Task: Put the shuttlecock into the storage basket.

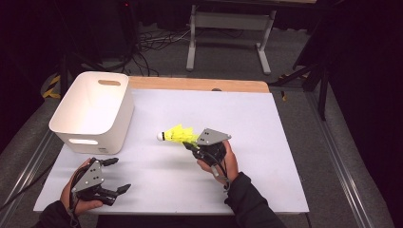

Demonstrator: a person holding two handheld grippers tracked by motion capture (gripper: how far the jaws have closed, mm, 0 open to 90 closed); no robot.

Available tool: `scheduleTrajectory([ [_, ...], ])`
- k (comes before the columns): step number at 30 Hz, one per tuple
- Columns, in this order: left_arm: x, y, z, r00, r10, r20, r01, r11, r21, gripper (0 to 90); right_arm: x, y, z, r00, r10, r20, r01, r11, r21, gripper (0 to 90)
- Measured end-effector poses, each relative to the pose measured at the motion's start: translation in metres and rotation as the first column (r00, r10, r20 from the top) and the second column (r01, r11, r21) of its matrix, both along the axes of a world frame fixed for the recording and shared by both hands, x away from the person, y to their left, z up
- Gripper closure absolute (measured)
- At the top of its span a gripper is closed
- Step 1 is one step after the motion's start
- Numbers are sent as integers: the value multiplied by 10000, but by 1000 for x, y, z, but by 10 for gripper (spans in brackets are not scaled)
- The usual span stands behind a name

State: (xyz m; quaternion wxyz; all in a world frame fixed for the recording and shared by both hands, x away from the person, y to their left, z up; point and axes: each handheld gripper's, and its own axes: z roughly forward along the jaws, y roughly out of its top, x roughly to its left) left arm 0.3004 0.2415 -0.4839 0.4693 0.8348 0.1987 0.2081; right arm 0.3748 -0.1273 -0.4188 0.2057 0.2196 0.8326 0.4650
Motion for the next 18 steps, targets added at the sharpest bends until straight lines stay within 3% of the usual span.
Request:
scheduleTrajectory([
  [18, 0, -3, 0, 9999, -100, -53, 101, 9999, 57, 67, -13, -16, -2, 10000, 30, 56, -28, 9993, -381, 876],
])
